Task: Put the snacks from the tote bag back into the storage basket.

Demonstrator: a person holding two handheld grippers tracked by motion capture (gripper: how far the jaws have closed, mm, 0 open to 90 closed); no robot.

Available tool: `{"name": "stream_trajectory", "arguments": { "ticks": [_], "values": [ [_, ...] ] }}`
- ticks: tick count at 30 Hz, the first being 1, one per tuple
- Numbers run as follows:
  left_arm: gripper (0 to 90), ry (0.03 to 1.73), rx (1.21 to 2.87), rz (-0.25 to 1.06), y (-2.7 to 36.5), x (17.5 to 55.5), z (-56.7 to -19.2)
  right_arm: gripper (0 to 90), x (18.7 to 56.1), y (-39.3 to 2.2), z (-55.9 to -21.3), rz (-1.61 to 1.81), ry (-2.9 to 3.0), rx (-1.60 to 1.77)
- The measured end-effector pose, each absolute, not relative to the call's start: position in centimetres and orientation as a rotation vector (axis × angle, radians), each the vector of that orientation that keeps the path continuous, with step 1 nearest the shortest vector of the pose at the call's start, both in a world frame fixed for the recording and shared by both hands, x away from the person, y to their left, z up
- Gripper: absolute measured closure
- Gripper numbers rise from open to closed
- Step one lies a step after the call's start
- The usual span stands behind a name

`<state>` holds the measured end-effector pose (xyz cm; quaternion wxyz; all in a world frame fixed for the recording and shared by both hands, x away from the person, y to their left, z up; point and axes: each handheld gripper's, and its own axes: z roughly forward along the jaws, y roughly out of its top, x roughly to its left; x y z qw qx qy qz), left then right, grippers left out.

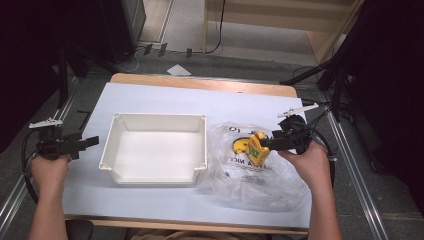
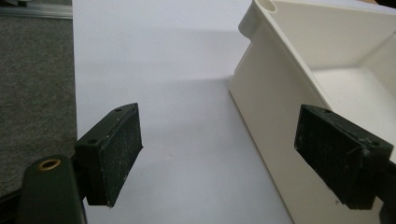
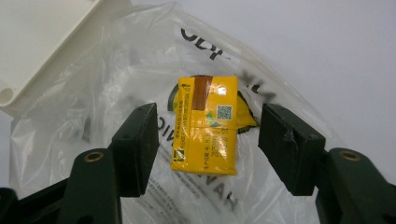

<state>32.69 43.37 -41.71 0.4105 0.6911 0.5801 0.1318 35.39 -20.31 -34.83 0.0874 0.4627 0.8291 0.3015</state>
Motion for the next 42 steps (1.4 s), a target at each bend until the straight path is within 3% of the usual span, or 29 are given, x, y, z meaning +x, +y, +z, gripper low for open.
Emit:
{"name": "stream_trajectory", "arguments": {
  "ticks": [22,36,42],
  "values": [
    [15.9,1.485,1.744,0.341,43.9,31.7,-41.8,36.3,37.7,-17.6,-38.9,0.687,2.566,1.381],
    [15.9,1.5,1.738,0.347,44.2,31.0,-41.9,42.3,38.7,-17.2,-40.7,0.677,2.593,1.402],
    [15.9,1.5,1.74,0.349,44.2,30.9,-41.9,51.1,38.6,-16.9,-40.5,0.651,2.586,1.351]
  ]
}}
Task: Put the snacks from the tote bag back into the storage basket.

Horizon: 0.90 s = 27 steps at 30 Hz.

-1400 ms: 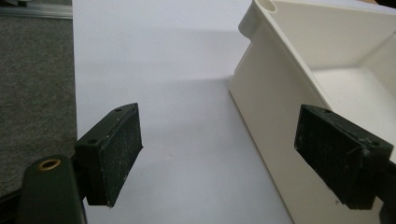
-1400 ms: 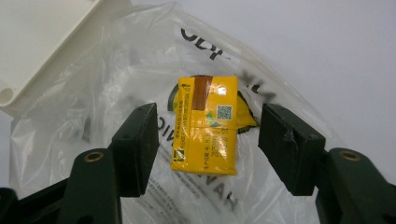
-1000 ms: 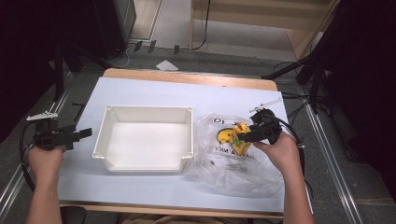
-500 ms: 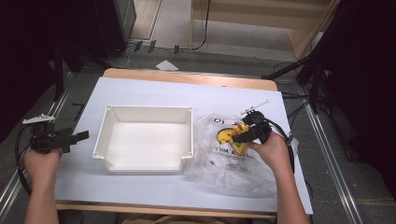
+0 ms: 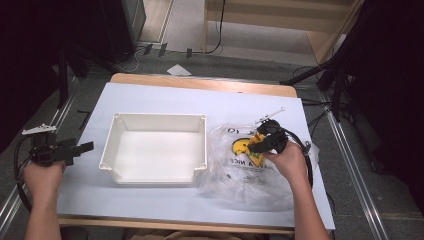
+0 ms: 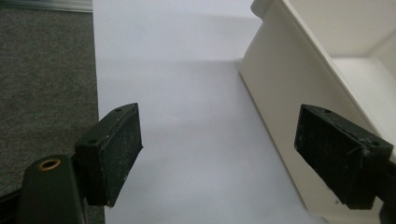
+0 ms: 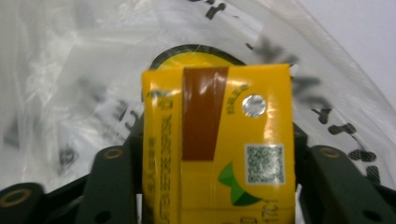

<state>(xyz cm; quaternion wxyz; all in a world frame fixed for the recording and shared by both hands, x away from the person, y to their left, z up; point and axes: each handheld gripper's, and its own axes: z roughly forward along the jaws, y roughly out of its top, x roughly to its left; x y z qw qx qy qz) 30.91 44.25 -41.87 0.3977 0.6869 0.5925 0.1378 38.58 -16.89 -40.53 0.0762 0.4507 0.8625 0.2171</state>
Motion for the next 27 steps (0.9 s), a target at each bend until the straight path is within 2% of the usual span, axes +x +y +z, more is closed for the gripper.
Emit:
{"name": "stream_trajectory", "arguments": {
  "ticks": [27],
  "values": [
    [15.9,1.489,1.751,0.342,44.0,31.1,-41.9,54.3,38.5,-17.6,-39.1,0.66,2.579,1.351]
  ]
}}
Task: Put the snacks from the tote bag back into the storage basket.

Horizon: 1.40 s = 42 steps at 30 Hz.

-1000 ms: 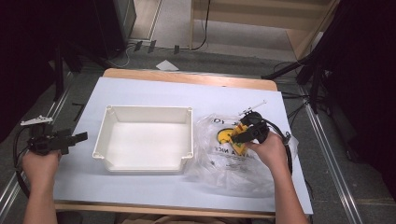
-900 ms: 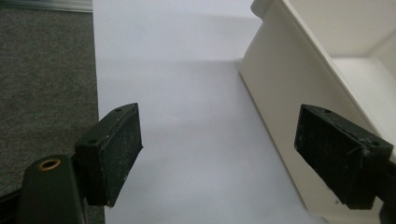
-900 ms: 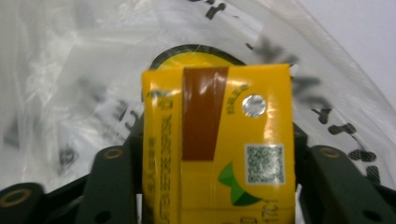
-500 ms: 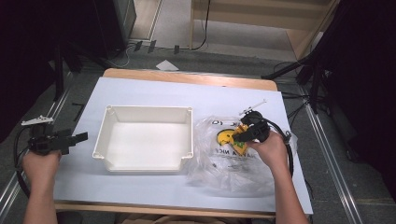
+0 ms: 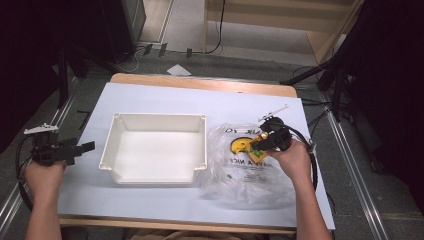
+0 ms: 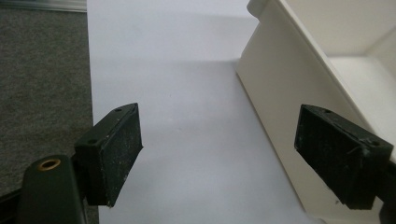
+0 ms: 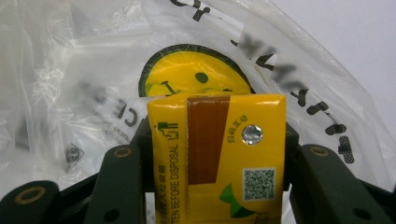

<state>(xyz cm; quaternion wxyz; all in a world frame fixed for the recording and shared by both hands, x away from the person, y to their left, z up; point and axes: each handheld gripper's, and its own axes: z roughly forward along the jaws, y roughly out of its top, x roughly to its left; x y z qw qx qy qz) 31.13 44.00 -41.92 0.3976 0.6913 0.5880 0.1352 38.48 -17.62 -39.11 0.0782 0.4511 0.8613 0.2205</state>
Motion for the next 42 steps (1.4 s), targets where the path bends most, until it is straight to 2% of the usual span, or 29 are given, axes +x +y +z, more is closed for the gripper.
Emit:
{"name": "stream_trajectory", "arguments": {
  "ticks": [22,42],
  "values": [
    [15.9,1.479,1.762,0.326,43.5,31.8,-42.0,54.5,37.4,-18.7,-36.8,0.786,2.57,1.324],
    [15.9,1.47,1.772,0.305,43.1,32.3,-42.1,54.4,36.3,-16.4,-36.3,0.851,2.694,1.165]
  ]
}}
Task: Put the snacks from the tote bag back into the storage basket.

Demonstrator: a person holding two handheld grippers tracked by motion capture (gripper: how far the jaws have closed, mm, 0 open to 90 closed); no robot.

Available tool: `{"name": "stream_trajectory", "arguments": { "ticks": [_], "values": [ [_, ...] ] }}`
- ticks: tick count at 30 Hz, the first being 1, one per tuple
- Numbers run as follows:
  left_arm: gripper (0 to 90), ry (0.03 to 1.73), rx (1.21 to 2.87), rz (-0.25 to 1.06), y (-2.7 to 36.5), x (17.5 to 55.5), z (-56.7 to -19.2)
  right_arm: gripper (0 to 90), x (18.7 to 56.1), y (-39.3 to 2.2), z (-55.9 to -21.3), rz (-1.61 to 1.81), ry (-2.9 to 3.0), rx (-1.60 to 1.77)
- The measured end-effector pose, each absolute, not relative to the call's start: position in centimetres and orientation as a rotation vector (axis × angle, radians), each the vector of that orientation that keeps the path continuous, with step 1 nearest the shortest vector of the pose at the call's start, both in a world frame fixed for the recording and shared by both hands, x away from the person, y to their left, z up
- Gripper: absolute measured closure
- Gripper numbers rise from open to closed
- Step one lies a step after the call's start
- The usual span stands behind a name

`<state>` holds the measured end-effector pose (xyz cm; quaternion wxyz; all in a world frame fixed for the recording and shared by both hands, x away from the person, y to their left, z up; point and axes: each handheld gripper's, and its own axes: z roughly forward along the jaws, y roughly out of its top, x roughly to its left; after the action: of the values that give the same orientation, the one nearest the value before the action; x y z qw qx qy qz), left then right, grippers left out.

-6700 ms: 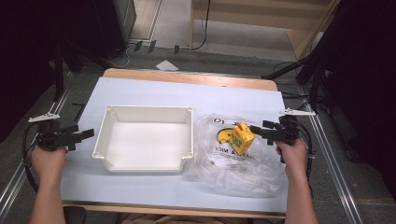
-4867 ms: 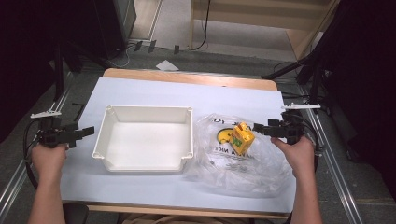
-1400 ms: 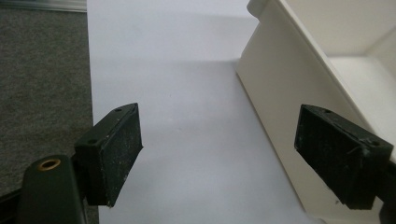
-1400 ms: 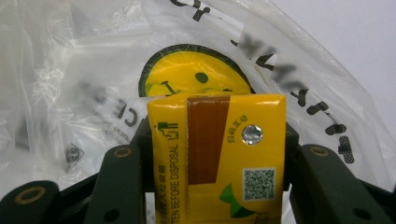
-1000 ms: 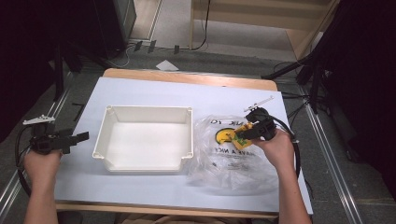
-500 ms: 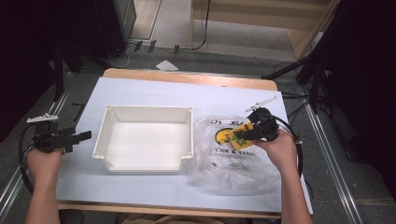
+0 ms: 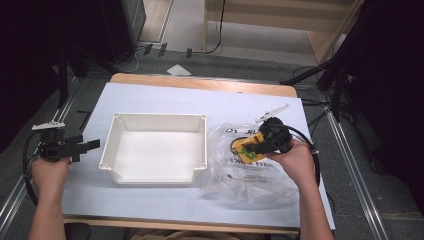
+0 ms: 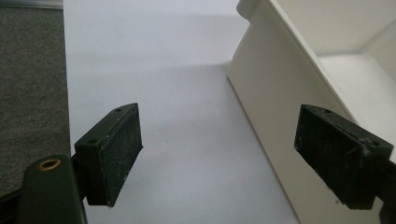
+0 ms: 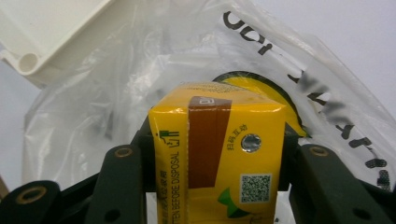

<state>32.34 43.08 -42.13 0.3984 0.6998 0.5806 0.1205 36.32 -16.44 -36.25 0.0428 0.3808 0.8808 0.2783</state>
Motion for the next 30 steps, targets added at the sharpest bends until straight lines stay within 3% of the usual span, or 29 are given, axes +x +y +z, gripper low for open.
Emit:
{"name": "stream_trajectory", "arguments": {
  "ticks": [30],
  "values": [
    [15.9,1.475,1.748,0.284,43.3,32.2,-42.5,54.3,37.7,-11.8,-31.4,0.879,2.805,0.963]
  ]
}}
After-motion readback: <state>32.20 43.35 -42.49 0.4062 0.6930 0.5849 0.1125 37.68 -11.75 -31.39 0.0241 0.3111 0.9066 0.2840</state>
